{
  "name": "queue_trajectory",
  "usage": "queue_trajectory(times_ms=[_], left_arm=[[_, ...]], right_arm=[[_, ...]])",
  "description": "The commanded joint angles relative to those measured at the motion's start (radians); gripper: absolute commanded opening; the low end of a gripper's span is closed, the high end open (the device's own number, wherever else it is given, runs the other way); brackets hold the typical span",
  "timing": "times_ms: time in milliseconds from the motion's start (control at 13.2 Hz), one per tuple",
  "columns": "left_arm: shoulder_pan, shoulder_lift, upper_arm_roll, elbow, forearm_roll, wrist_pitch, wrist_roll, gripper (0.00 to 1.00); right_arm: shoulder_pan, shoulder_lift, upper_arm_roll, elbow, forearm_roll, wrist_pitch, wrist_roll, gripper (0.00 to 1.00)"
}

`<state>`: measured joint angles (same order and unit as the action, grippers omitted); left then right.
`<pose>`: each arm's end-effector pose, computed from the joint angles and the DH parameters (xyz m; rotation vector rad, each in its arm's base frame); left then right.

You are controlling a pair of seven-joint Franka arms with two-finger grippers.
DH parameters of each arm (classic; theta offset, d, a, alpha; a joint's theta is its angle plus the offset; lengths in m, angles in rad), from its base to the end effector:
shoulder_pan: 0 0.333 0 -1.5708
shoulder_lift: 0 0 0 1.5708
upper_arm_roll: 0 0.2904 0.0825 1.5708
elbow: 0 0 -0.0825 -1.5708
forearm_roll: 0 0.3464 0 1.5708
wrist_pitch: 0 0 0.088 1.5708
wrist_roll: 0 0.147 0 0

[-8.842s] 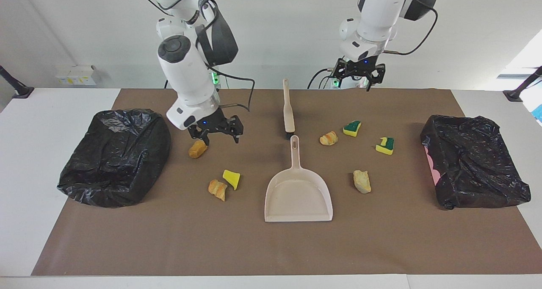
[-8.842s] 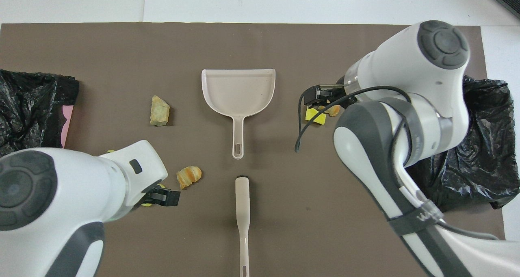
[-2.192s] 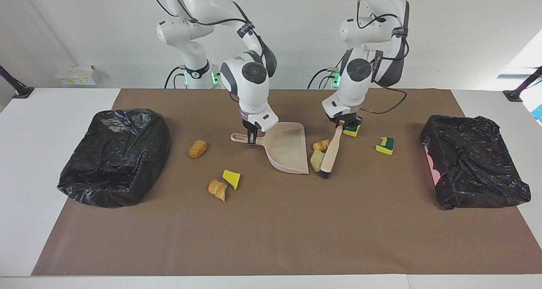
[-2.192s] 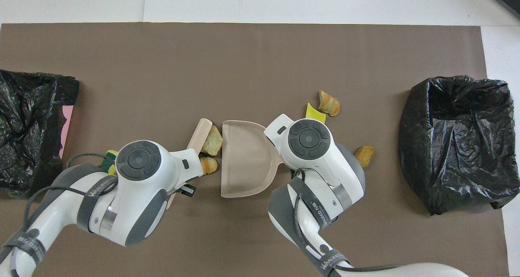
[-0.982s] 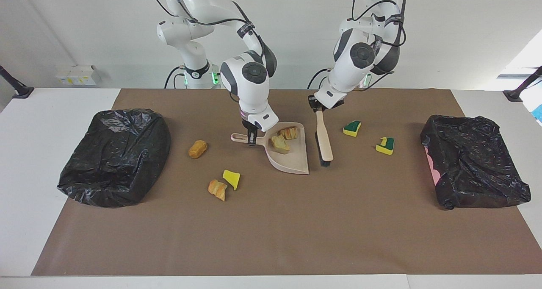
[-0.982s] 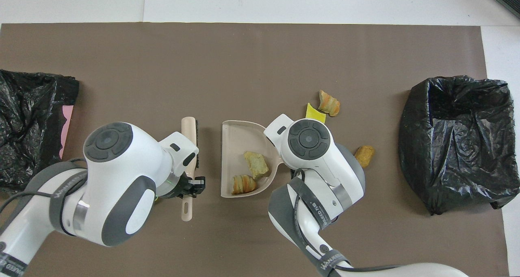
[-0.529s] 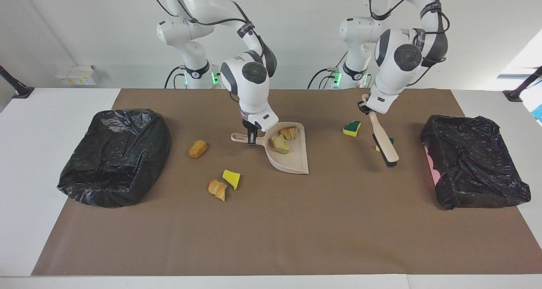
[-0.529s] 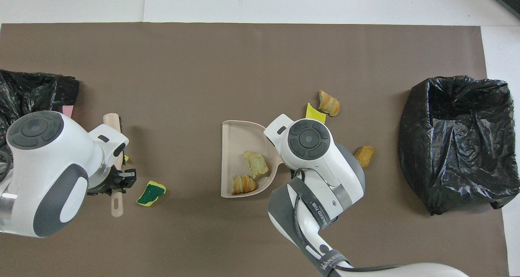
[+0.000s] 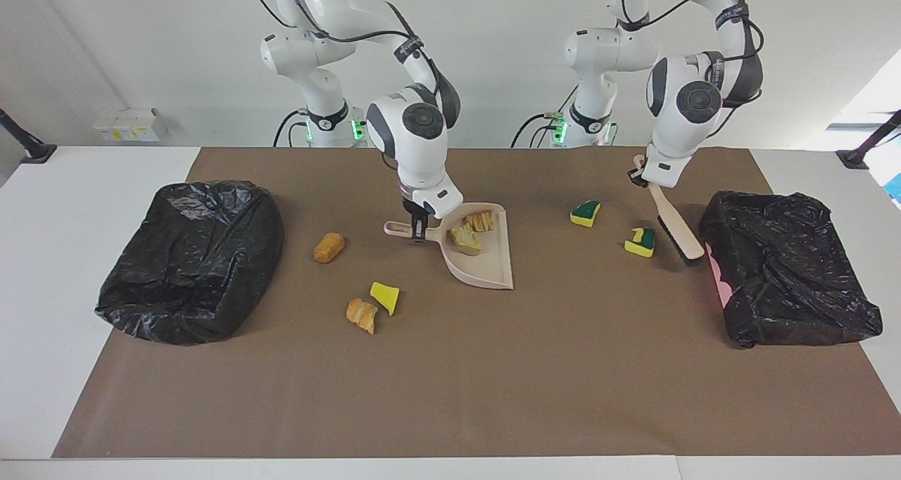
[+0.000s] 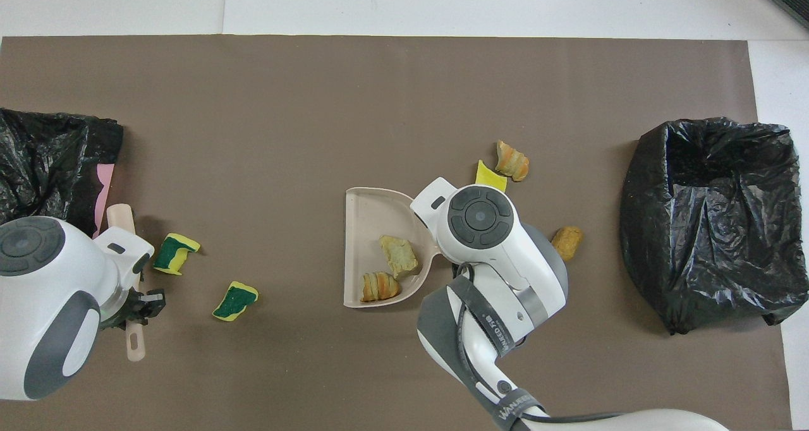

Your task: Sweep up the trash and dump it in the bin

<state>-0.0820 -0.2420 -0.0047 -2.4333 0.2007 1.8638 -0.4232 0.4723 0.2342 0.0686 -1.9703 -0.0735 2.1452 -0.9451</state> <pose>0.3783 -0.0097 0.3348 -2.8357 -0.3518 0.3902 0.4788 0.2804 0.3061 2.2460 2.1483 -0.1029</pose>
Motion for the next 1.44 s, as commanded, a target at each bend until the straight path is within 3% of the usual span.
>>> queue_trajectory(times_ms=[0, 151, 378, 680, 907, 1058, 1360], left_arm=[[0.011, -0.051, -0.003, -0.082, 0.023, 0.035, -0.076, 0.0], [-0.007, -0.06, -0.012, -0.11, 0.011, 0.037, -0.111, 0.0], [-0.084, -0.057, -0.032, -0.115, -0.101, 0.044, -0.121, 0.0], [-0.104, -0.046, -0.165, -0.113, -0.201, 0.054, -0.103, 0.0], [-0.111, -0.025, -0.248, -0.109, -0.305, 0.18, -0.1, 0.0], [-0.116, 0.029, -0.334, -0.092, -0.316, 0.259, -0.098, 0.0], [-0.117, 0.033, -0.397, -0.059, -0.316, 0.279, -0.04, 0.0]], right_arm=[[0.0, 0.013, 0.005, -0.01, -0.029, 0.033, 0.019, 0.0], [0.0, 0.011, 0.005, -0.01, -0.029, 0.033, 0.019, 0.0], [0.0, 0.013, 0.005, -0.01, -0.029, 0.035, 0.019, 0.0], [0.0, 0.013, 0.005, -0.01, -0.029, 0.035, 0.019, 0.0], [0.0, 0.013, 0.005, -0.01, -0.029, 0.036, 0.02, 0.0], [0.0, 0.013, 0.005, -0.01, -0.029, 0.035, 0.02, 0.0], [0.0, 0.013, 0.005, -0.01, -0.029, 0.035, 0.02, 0.0]])
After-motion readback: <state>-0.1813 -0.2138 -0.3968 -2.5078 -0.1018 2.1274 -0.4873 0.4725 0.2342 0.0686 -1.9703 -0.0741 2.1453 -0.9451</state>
